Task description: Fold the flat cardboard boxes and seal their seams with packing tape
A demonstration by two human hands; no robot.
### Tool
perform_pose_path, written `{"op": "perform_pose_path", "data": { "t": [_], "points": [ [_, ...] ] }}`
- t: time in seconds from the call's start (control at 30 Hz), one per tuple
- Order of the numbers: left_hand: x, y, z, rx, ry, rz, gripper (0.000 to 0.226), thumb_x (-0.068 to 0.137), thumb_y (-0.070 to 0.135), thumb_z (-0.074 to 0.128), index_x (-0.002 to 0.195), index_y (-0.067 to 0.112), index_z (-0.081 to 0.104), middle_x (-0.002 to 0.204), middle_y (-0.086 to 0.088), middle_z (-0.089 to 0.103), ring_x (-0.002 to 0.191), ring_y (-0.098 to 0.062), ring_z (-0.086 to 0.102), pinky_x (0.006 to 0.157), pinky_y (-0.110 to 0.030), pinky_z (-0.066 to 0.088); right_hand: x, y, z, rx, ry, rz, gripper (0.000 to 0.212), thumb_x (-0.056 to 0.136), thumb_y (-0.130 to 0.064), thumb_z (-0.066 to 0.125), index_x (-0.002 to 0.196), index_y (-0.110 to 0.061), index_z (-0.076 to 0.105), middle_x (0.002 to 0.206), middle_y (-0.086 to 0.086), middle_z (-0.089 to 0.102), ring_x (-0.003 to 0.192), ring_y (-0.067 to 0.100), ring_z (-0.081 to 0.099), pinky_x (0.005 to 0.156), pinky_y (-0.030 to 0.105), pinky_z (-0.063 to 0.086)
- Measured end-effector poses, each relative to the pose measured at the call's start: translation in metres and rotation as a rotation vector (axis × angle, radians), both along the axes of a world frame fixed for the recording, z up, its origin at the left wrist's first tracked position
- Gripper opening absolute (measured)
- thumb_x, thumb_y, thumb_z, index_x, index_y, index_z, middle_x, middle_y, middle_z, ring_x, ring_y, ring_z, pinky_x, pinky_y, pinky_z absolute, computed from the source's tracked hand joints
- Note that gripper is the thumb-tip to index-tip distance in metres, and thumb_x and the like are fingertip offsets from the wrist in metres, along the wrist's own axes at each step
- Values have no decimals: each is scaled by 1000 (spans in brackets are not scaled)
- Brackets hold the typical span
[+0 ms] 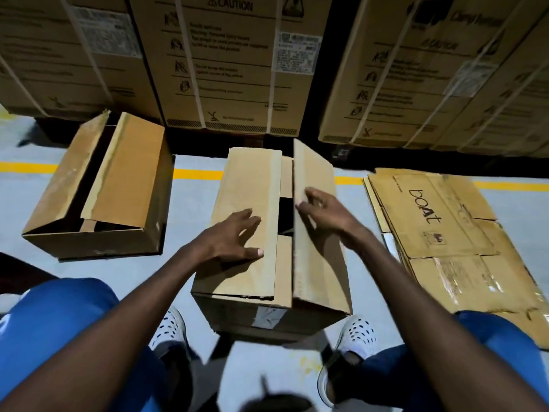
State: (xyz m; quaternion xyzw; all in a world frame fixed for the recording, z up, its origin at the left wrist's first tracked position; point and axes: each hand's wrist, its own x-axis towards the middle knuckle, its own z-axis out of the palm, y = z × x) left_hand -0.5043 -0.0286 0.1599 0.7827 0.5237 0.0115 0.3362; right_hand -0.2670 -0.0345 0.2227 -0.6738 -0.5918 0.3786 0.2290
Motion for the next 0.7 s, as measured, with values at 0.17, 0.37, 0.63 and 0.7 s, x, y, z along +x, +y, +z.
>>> {"op": "perform_pose_path", "data": {
  "t": [0.17, 0.37, 0.63, 0.7],
  "points": [
    [6, -8, -6, 58, 151, -65, 94, 88, 55, 66, 160, 28, 12, 168, 4, -9, 154, -20, -9, 122, -53, 6, -10, -8, -80, -77, -359, 124, 67, 103, -56, 38, 160, -31, 14, 168, -13, -2, 155, 22, -10, 115, 69, -7],
    [16, -15, -13, 80, 243, -64, 92, 93, 53, 57, 160, 25, 1, 166, 0, -19, 153, -25, -15, 121, -55, -4, -20, -21, -101, 8, -546, 120, 65, 105, -56, 23, 161, -30, 4, 168, -10, -12, 154, 23, -18, 114, 68, -15],
    [24, -35, -1, 108, 40, 57, 69, 97, 40, 57, 154, 15, 27, 168, -7, 0, 154, -29, -4, 120, -57, 4, -21, -18, -75, 22, -431, 91, 63, 102, -51, 43, 156, -22, 29, 168, 2, 14, 155, 31, 9, 116, 68, 10],
    [23, -37, 12, 119, -44, 105, 64, 98, 38, 56, 152, 14, 32, 167, -7, 11, 155, -27, 2, 121, -55, 8, -30, -20, -57, 99, -347, 45, 60, 100, -46, 51, 150, -15, 41, 158, 9, 37, 147, 32, 32, 113, 54, 32]
  ]
}}
